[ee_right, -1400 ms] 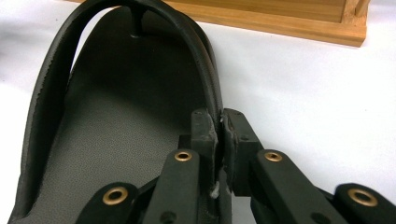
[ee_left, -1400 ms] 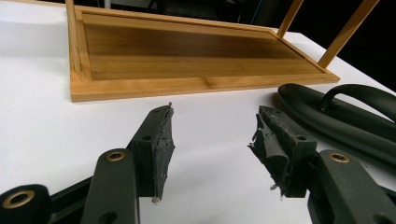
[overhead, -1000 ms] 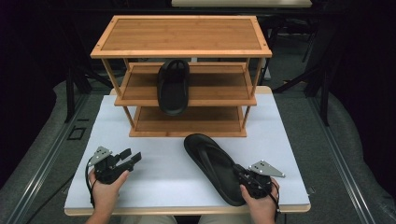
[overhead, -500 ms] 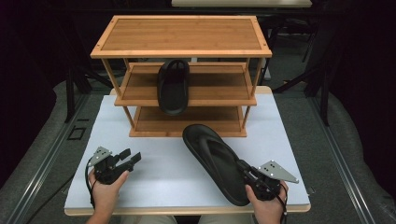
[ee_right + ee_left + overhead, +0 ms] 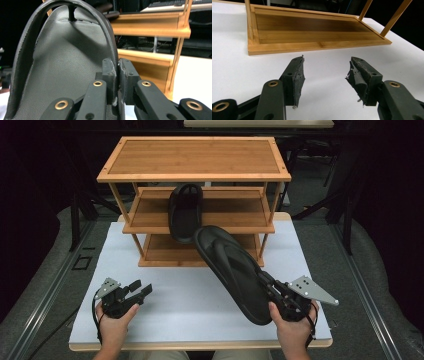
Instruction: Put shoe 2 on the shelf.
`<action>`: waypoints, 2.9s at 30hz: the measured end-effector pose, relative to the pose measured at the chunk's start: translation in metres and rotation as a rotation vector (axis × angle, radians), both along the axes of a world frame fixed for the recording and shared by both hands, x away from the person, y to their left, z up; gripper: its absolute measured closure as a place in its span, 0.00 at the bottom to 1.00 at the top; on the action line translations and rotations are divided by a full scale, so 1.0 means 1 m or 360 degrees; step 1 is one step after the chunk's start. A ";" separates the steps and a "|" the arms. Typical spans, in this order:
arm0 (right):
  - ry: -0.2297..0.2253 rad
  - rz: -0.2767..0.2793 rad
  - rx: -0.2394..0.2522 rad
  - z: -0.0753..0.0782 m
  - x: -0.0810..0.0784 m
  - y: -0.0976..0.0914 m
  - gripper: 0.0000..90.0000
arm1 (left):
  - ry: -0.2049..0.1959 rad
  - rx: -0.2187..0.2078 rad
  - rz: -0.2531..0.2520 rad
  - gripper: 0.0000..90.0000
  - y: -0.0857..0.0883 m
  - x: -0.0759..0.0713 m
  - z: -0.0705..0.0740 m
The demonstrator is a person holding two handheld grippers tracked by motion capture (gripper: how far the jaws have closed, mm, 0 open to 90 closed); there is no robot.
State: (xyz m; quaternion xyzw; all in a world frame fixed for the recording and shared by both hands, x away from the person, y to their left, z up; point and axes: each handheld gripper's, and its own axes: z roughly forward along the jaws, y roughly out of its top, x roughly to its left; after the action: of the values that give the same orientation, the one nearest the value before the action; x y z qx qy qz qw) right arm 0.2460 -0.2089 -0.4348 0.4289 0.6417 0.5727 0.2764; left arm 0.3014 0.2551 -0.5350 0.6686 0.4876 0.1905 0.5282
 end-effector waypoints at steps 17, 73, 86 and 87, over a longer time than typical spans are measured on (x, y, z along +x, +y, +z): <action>-0.0004 -0.0158 0.0001 0.033 0.091 0.012 0.92 | 0.0004 -0.0005 0.0001 0.50 0.002 0.002 -0.002; 0.0017 -0.0103 -0.0071 0.051 0.105 -0.002 0.58 | -0.0077 -0.0016 -0.0054 0.50 -0.011 0.016 0.031; 0.0169 0.0033 -0.0003 0.031 0.096 -0.008 0.55 | -0.0183 -0.0003 -0.0120 0.44 -0.045 0.053 0.110; 0.0178 0.0042 0.0010 0.030 0.097 -0.006 0.55 | -0.0199 -0.0006 -0.0123 0.44 -0.048 0.056 0.116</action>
State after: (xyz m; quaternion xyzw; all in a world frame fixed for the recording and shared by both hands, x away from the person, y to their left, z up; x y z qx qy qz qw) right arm 0.3429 -0.2149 -0.4050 0.4525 0.6600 0.5534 0.2312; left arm 0.3570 0.2066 -0.4190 0.6727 0.4278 0.2103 0.5659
